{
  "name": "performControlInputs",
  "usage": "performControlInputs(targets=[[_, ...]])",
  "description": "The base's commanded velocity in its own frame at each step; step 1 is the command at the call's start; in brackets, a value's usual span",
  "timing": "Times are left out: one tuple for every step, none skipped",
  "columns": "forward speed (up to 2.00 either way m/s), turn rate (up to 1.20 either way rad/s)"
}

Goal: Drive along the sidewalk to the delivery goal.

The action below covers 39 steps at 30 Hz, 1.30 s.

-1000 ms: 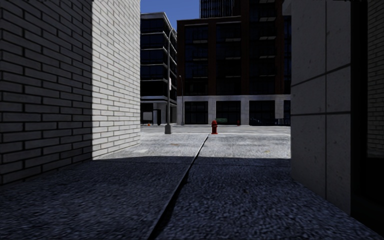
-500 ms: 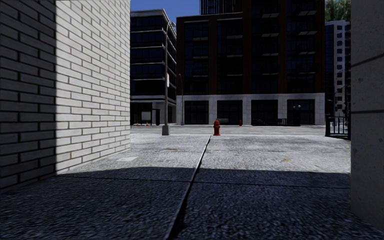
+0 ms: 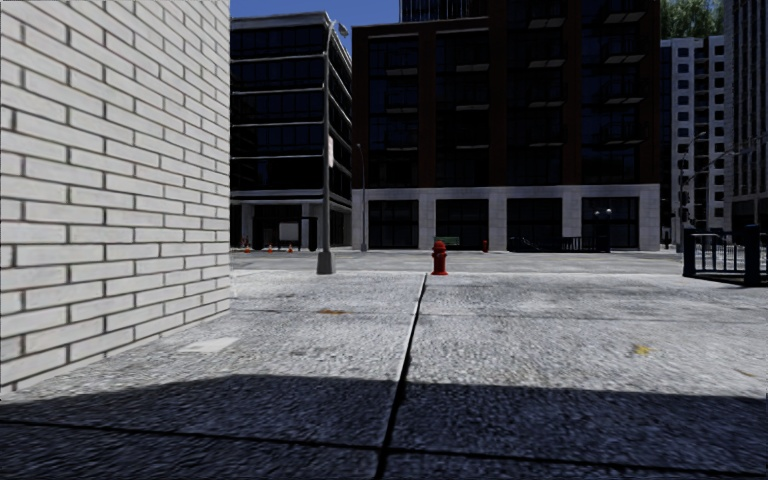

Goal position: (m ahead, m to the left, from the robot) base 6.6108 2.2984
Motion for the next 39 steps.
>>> performControlInputs(targets=[[2.0,0.0],[2.0,0.0],[2.0,0.0],[2.0,0.0],[2.0,0.0],[2.0,0.0],[2.0,0.0],[2.0,0.0],[2.0,0.0],[2.0,0.0],[2.0,0.0],[2.0,0.0],[2.0,0.0],[2.0,0.0],[2.0,0.0],[2.0,0.0],[2.0,0.0],[2.0,0.0],[2.0,0.0],[2.0,0.05],[2.0,0.21],[2.0,0.22],[2.0,0.22],[2.0,0.25],[2.0,0.33],[2.0,0.33],[2.0,0.38],[2.0,0.42],[2.0,0.46],[2.0,0.46],[2.0,0.47],[2.0,0.47],[1.82,0.47],[1.41,0.37],[1.03,0.39],[0.87,0.46],[0.87,0.46],[0.83,0.47],[0.83,0.48]])
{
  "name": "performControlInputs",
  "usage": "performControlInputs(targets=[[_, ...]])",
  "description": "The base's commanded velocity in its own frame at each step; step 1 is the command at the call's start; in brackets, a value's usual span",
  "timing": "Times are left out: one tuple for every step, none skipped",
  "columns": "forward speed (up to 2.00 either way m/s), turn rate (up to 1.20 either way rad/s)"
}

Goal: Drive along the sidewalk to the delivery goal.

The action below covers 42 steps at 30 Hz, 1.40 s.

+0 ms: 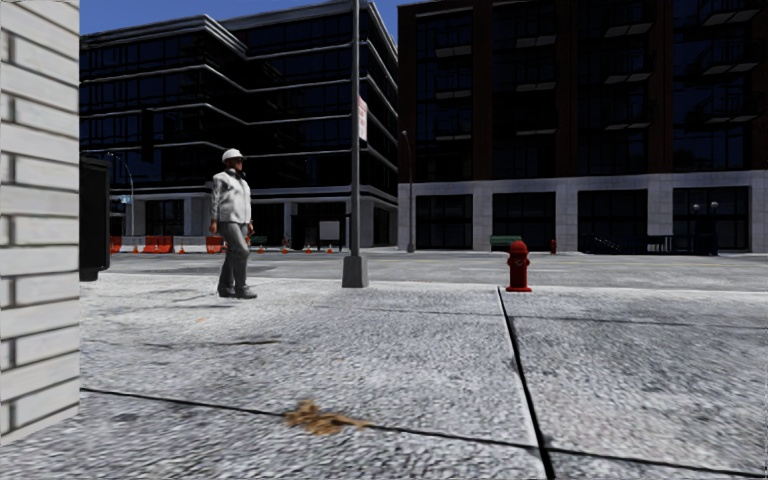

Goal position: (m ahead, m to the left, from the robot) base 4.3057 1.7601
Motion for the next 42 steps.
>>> performControlInputs(targets=[[0.82,0.48],[0.82,0.48],[0.82,0.48],[0.82,0.48],[0.82,0.48],[0.84,0.48],[0.85,0.48],[0.87,0.48],[0.87,0.48],[0.9,0.48],[0.92,0.48],[0.93,0.48],[0.94,0.48],[0.94,0.48],[0.95,0.48],[0.95,0.45],[0.95,0.38],[0.95,0.31],[0.95,0.31],[0.95,0.18],[0.95,0.0],[0.95,0.0],[0.95,0.0],[0.95,0.0],[0.95,0.0],[0.97,0.0],[0.99,0.0],[1.02,0.0],[1.05,0.0],[1.05,0.0],[1.07,0.0],[1.07,0.0],[1.08,0.0],[1.08,0.0],[1.08,0.0],[1.08,0.0],[1.08,0.0],[1.08,0.0],[1.08,0.03],[1.08,0.13],[1.08,0.13],[1.08,0.2]])
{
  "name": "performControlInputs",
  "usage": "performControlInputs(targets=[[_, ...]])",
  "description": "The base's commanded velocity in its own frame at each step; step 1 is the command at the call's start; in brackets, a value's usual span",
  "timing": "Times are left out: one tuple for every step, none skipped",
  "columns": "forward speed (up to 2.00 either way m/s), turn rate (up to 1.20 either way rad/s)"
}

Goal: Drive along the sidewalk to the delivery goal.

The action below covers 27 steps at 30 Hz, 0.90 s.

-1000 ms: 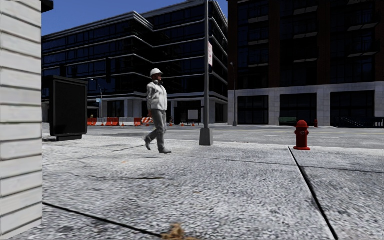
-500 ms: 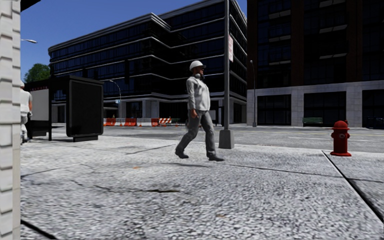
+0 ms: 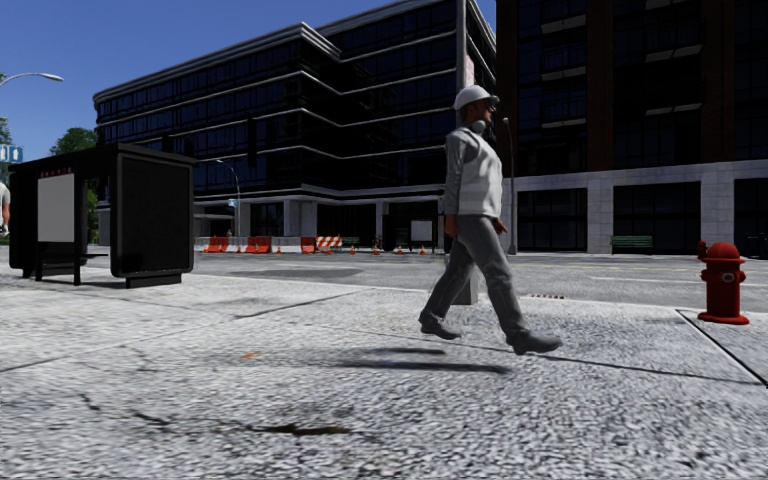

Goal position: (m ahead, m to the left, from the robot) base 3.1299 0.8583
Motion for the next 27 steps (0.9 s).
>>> performControlInputs(targets=[[1.08,0.24],[1.08,0.32],[1.09,0.36],[1.09,0.36],[1.11,0.41],[1.12,0.44],[1.14,0.45],[1.14,0.45],[1.15,0.45],[1.15,0.45],[1.17,0.45],[1.19,0.45],[1.22,0.45],[1.23,0.45],[1.23,0.45],[1.23,0.45],[1.23,0.45],[1.23,0.45],[1.23,0.45],[1.23,0.45],[1.23,0.45],[1.23,0.45],[1.23,0.45],[1.23,0.45],[1.23,0.45],[1.23,0.45],[1.23,0.45]])
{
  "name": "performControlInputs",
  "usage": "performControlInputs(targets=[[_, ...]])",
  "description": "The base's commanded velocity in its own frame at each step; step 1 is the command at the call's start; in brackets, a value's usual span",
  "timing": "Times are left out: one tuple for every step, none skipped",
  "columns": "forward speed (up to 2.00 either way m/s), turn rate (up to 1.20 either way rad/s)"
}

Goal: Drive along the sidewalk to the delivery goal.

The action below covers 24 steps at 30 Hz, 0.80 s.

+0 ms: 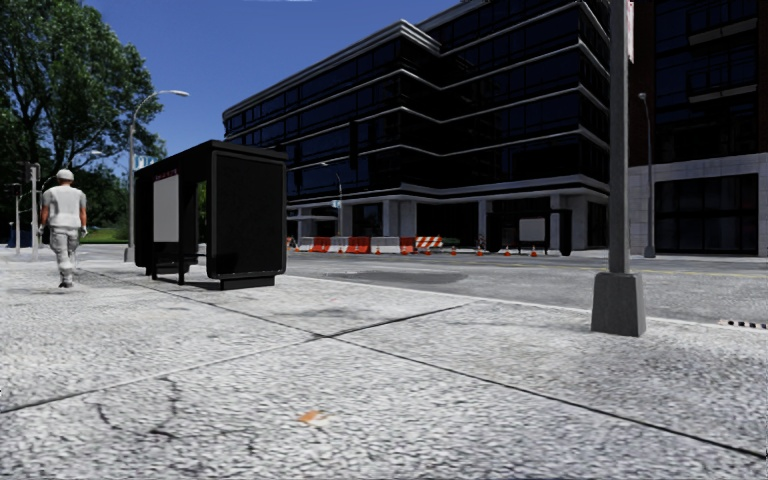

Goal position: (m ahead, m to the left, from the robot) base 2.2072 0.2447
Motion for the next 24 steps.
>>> performControlInputs(targets=[[1.23,0.45],[1.23,0.45],[1.23,0.45],[1.23,0.45],[1.23,0.0],[1.23,0.0],[1.23,0.0],[1.23,0.0],[1.23,0.0],[1.23,0.0],[1.23,0.0],[1.23,0.0],[1.23,0.0],[1.23,0.0],[1.23,0.0],[1.23,0.0],[1.23,0.0],[1.23,0.0],[1.23,0.0],[1.23,0.0],[1.23,0.0],[1.23,0.0],[1.23,0.0],[1.24,0.0]])
